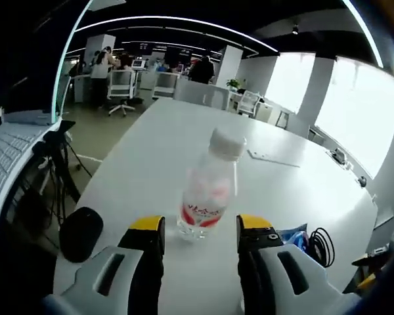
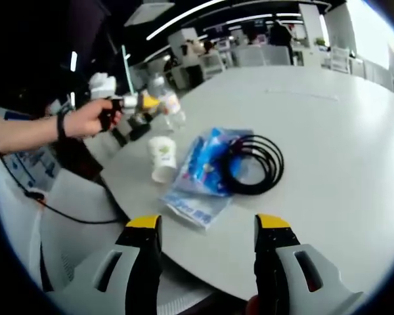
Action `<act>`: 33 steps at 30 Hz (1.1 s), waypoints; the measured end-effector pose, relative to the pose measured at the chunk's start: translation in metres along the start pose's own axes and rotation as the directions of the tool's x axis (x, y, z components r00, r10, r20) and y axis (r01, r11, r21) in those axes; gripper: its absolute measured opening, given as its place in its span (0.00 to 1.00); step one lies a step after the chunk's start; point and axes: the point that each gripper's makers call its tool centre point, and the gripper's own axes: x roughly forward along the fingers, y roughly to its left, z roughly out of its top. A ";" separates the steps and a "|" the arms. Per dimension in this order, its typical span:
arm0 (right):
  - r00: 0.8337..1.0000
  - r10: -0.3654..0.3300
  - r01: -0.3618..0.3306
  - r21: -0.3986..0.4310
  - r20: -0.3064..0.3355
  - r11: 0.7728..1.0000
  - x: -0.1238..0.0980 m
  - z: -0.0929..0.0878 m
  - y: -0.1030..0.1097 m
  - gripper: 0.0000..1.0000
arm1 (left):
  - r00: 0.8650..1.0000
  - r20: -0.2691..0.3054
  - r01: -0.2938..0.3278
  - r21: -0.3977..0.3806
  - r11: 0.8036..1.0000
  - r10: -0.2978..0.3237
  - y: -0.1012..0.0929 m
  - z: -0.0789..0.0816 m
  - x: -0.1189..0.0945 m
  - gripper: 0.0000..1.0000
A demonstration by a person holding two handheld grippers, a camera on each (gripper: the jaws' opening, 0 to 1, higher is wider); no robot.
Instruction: Arrange the tabletop items into an orderly group along one side of the table until the central work area is clear of visible clutter.
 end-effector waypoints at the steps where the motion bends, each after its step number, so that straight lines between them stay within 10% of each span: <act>1: 1.000 -0.002 0.002 0.002 0.002 1.000 -0.001 0.000 -0.001 0.55 | 1.000 0.000 0.007 0.007 1.000 -0.007 -0.001 0.002 0.002 0.43; 18: 1.000 -0.022 0.021 0.045 0.014 0.999 -0.007 -0.004 -0.008 0.55 | 0.993 -0.025 0.116 0.045 0.992 -0.115 -0.012 0.018 0.022 0.37; 33: 1.000 -0.021 0.020 0.050 0.011 0.999 -0.008 -0.004 -0.008 0.55 | 0.999 0.000 0.052 -0.052 0.997 -0.052 -0.011 0.014 0.023 0.36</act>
